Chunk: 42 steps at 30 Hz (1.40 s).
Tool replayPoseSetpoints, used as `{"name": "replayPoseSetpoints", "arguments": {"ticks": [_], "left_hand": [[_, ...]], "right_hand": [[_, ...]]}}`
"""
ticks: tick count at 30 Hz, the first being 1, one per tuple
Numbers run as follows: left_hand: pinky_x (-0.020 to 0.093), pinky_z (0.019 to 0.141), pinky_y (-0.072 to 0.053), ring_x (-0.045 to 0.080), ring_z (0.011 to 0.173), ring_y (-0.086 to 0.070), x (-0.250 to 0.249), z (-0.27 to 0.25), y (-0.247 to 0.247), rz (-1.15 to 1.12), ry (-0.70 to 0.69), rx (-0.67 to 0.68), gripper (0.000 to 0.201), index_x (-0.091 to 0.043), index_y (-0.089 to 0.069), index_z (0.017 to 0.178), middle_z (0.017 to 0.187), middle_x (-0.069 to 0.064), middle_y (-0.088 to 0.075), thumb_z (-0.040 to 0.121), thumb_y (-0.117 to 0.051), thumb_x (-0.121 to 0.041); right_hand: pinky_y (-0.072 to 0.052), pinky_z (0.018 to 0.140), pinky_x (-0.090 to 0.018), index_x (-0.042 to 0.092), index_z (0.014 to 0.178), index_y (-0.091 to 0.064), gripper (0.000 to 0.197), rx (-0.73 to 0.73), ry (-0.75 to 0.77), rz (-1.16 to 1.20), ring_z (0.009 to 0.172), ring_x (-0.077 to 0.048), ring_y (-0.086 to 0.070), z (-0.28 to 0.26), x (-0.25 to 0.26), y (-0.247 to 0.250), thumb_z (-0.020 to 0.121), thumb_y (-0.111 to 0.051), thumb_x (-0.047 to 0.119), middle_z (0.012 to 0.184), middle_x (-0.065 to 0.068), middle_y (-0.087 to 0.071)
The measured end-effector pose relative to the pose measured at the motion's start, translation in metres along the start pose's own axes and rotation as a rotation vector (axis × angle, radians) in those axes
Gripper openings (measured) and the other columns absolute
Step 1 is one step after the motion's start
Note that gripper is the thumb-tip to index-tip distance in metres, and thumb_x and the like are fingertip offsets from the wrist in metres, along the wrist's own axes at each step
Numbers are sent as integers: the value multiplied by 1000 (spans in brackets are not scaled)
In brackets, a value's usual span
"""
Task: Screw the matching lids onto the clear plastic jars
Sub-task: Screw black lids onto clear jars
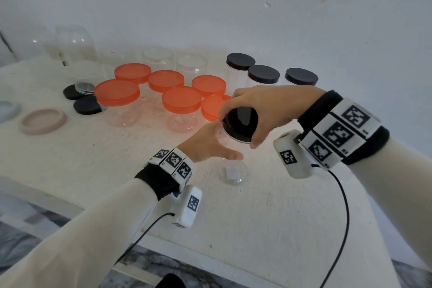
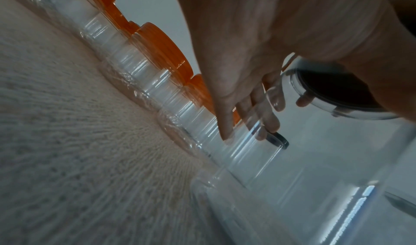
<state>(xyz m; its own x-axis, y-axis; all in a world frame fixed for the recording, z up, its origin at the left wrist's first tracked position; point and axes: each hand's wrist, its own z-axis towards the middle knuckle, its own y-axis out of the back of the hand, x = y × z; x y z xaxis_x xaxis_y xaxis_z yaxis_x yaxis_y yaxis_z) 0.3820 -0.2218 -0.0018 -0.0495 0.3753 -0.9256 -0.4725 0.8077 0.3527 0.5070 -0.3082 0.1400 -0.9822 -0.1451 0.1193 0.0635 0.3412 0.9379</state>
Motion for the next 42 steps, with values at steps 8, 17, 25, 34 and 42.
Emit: {"name": "replayPoseSetpoints", "arguments": {"ticks": [8,17,25,34,42], "left_hand": [[7,93,-38,-9,119,-45,-2,0,0,-18,2,2,83,-35,-40,128,126,-19,-53,54,-78,-43],[5,88,-41,-16,113,-46,-2,1,3,-24,26,48,89,-28,-38,133,121,-24,-53,55,-78,-43],[12,98,-37,-7,120,-45,1,2,2,3,34,29,98,-21,-38,137,126,-17,-53,52,-79,-46],[2,90,-36,-16,116,-42,-3,1,-2,38,17,-19,89,-34,-37,129,121,-24,-51,51,-78,-49],[-1,84,-37,-17,109,-47,-4,-1,-3,10,5,-19,87,-29,-39,132,120,-21,-54,56,-81,-35]], "right_hand": [[-41,77,-23,41,124,-45,68,-35,-10,0,101,-11,-43,0,-2,0,67,-81,31,98,19,-41],[-47,90,-33,41,117,-49,73,62,55,151,113,-13,-43,-5,-8,2,63,-79,2,120,16,-39],[-46,93,-39,45,118,-48,71,82,36,98,108,-12,-46,-1,-7,4,64,-82,14,111,20,-41],[-42,75,-21,43,120,-47,66,-5,-21,23,99,-10,-44,-2,-3,0,65,-82,34,97,23,-40],[-58,59,-34,31,114,-52,63,-149,-220,-6,53,-13,-58,0,10,-9,65,-68,67,77,10,-50]]}}
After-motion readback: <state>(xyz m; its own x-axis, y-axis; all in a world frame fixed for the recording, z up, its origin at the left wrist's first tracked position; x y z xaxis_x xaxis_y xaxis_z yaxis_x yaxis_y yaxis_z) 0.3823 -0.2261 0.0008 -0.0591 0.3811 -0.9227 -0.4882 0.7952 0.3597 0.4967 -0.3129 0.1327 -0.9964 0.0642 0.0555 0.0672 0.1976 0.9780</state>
